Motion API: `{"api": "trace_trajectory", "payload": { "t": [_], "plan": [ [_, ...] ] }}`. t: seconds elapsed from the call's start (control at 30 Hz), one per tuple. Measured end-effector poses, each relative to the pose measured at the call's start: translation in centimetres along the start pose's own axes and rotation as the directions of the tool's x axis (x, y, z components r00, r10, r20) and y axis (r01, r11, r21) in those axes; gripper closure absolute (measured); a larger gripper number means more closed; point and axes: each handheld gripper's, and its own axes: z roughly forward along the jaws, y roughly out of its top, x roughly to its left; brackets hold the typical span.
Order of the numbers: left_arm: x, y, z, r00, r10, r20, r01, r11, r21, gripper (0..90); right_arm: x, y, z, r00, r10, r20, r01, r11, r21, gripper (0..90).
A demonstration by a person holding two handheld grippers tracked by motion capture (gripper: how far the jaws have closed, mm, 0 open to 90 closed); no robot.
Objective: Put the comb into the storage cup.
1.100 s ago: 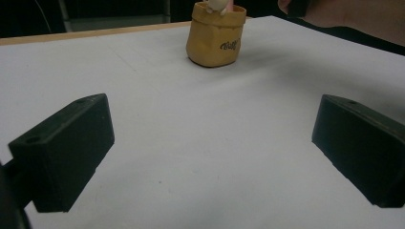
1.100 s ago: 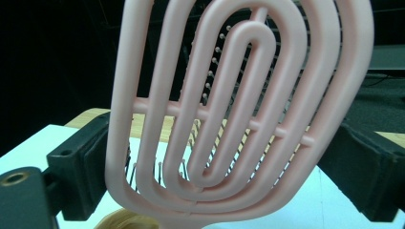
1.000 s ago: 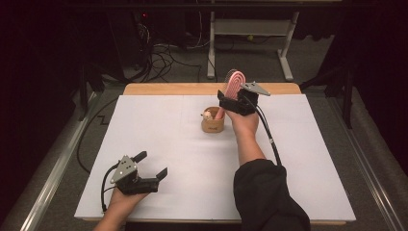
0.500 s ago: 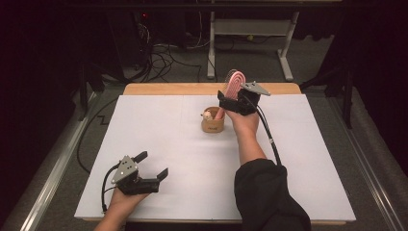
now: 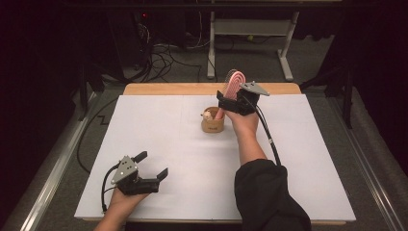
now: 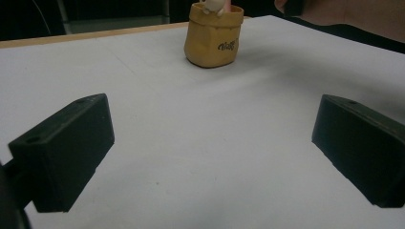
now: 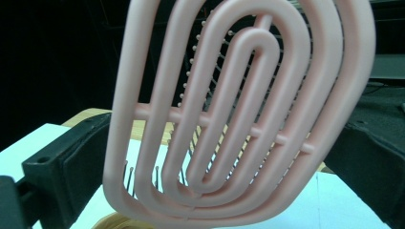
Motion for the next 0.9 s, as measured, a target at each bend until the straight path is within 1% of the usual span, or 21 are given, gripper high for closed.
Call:
{"api": "trace_trajectory", "payload": {
  "t": [0.1, 0.23, 0.37, 0.53, 0.9],
  "plan": [
    [0.0, 0.0, -0.1, 1.0000, 0.002, 0.000, -0.002, 1.0000, -0.002, 1.3, 0.1, 0.1, -0.1, 1.0000, -0.002, 0.003, 0.002, 1.0000, -0.002, 0.5],
    [0.1, 0.1, -0.1, 1.0000, -0.004, -0.006, 0.004, 1.0000, -0.005, 1.3, 0.1, 0.2, -0.3, 0.9997, -0.023, 0.005, 0.023, 0.9997, 0.002, 0.4],
    [0.1, 0.1, -0.1, 1.0000, -0.001, -0.005, 0.001, 1.0000, -0.004, 1.4, 0.0, 0.5, -0.6, 0.9997, -0.022, 0.008, 0.022, 0.9997, -0.008, 0.4],
    [0.1, 0.1, -0.1, 1.0000, 0.003, -0.006, -0.003, 1.0000, -0.004, 1.3, -0.1, 0.6, -0.8, 0.9997, -0.022, 0.006, 0.022, 0.9998, 0.000, 0.4],
    [0.0, 0.2, -0.1, 0.9999, 0.007, -0.009, -0.007, 1.0000, -0.006, 1.4, 0.2, 0.7, -1.2, 0.9994, -0.034, 0.004, 0.034, 0.9994, 0.001, 0.5]
  ]
}}
